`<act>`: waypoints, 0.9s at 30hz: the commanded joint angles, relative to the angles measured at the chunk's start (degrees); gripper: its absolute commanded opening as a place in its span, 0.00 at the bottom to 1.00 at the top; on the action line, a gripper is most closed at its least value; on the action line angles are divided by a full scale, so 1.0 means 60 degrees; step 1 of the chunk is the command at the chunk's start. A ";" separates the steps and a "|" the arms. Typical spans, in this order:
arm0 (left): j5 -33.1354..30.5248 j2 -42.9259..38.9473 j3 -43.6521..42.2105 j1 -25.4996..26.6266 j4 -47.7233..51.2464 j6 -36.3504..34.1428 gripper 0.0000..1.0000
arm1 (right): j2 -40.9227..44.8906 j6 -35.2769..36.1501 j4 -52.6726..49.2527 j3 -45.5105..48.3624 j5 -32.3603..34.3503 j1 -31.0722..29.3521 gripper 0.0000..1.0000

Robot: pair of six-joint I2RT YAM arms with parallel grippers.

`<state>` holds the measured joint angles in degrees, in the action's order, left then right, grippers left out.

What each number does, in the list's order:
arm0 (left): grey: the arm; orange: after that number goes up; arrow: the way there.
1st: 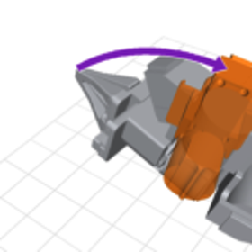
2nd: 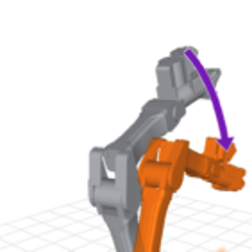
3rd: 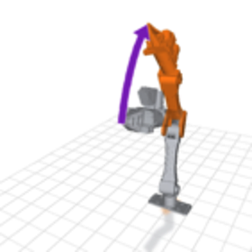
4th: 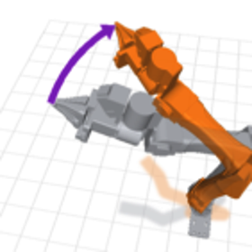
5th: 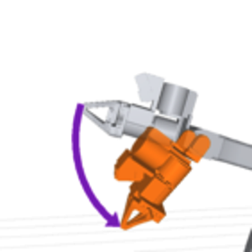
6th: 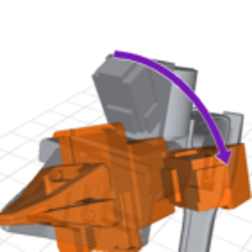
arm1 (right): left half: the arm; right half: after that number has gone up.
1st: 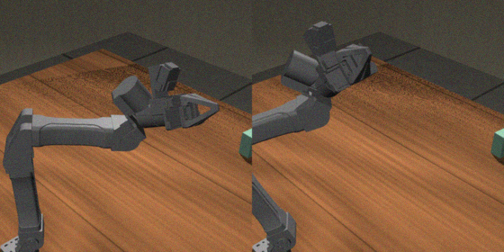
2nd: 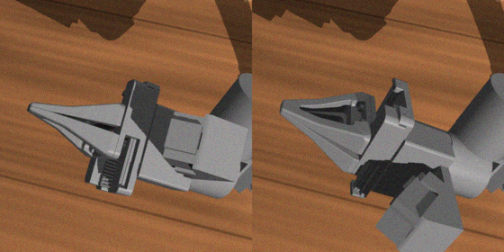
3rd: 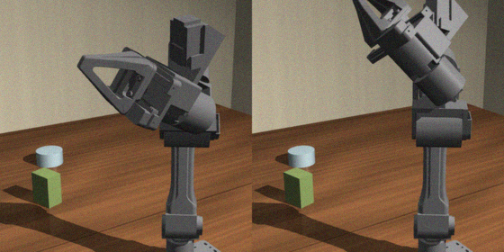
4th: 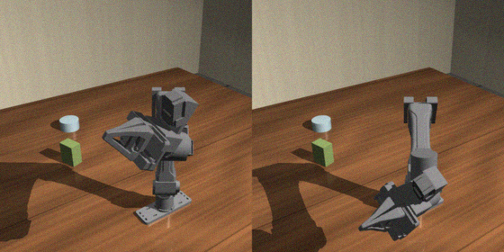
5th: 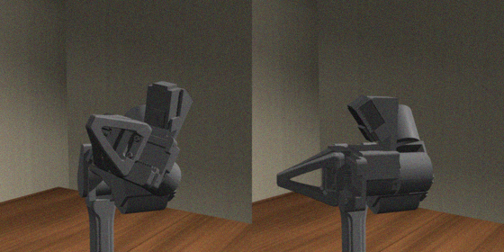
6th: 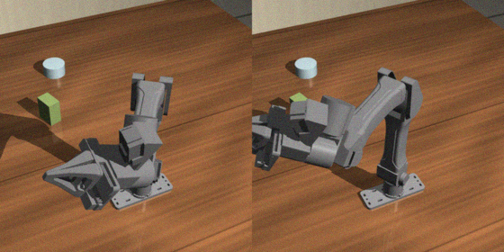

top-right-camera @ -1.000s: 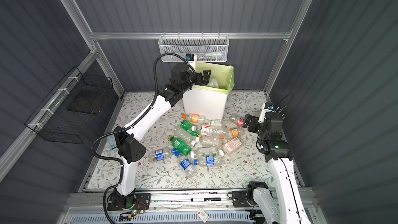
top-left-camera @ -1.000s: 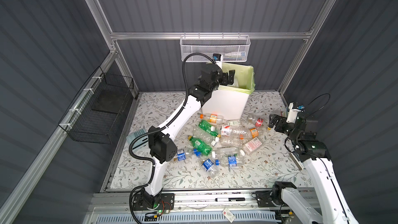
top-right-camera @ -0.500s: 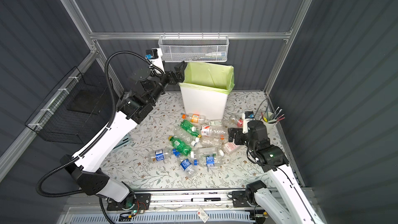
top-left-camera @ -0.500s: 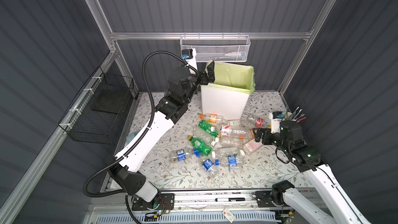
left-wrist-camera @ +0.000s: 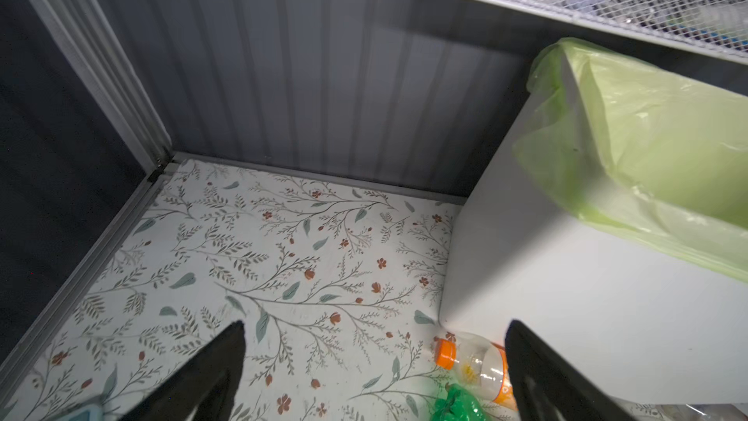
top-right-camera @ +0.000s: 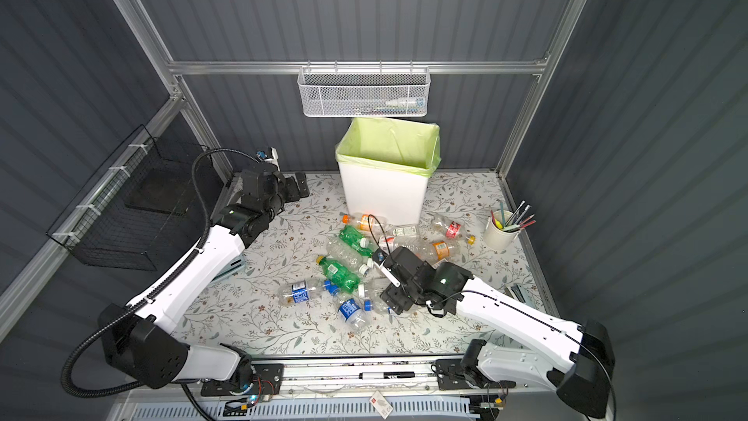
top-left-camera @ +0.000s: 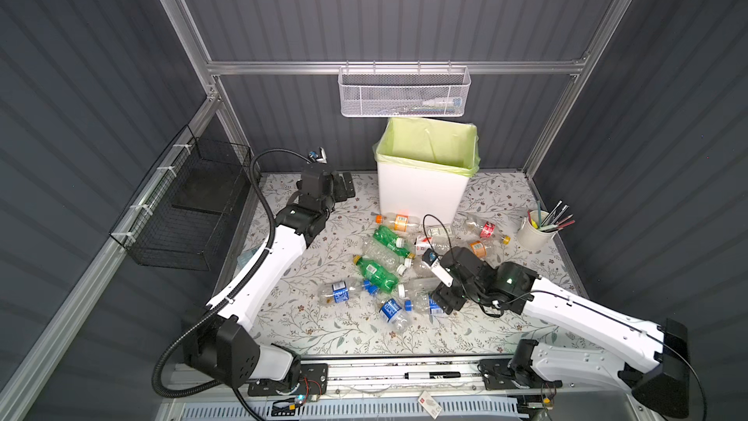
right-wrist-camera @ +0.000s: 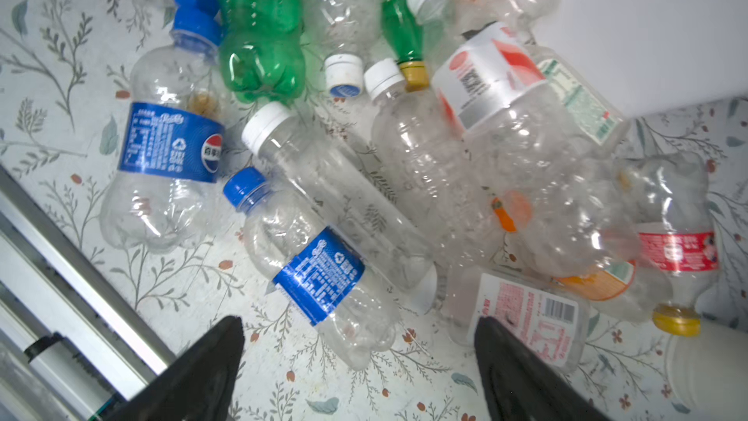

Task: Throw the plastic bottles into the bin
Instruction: 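Grasp a blue-capped water bottle with the right gripper while the left withdraws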

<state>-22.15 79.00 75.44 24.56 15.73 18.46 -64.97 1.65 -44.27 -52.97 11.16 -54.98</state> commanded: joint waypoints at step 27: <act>-0.0742 -0.1551 -0.1172 0.0038 0.1456 0.0430 1.00 | -0.4118 0.0850 -0.0400 -0.0517 -0.0406 -0.0944 0.84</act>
<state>-25.58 70.96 68.86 25.06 23.24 20.21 -88.62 6.52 -46.28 -55.31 8.99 -60.53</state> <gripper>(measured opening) 0.997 0.848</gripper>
